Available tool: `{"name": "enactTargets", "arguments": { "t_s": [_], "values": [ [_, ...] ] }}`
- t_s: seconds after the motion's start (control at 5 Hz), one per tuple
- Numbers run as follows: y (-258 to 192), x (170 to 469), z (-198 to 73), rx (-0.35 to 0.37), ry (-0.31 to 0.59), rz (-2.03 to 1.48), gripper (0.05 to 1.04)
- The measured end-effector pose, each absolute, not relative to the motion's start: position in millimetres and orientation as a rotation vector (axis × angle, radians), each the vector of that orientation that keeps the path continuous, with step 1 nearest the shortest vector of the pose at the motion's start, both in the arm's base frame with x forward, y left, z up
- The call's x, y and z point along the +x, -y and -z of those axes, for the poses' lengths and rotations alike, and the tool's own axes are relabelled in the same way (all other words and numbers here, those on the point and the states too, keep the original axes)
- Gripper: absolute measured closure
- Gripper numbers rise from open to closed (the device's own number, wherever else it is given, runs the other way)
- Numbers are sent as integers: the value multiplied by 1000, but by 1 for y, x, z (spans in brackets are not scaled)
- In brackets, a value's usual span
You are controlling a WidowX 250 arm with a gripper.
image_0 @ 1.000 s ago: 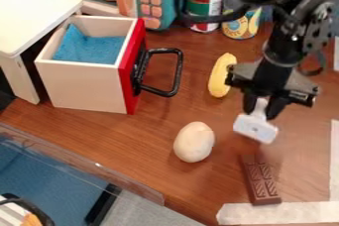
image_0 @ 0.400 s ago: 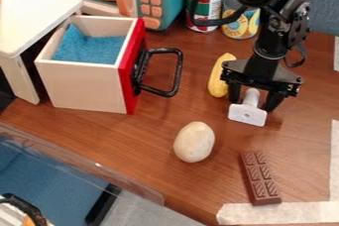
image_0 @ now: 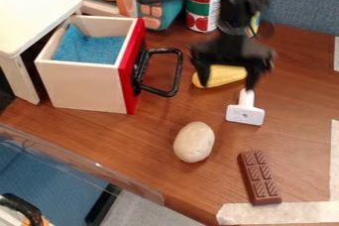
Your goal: Getting the thing in the drawer and putting it in the table
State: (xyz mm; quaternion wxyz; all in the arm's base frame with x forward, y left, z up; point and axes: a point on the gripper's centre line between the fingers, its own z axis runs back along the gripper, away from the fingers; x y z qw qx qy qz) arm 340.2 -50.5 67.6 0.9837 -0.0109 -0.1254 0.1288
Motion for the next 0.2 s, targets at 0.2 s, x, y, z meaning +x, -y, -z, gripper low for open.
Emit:
{"name": "enactTargets", "arguments": {
  "t_s": [0.2],
  "values": [
    [25,317,-99,-76,284,-297,83]
  ]
}}
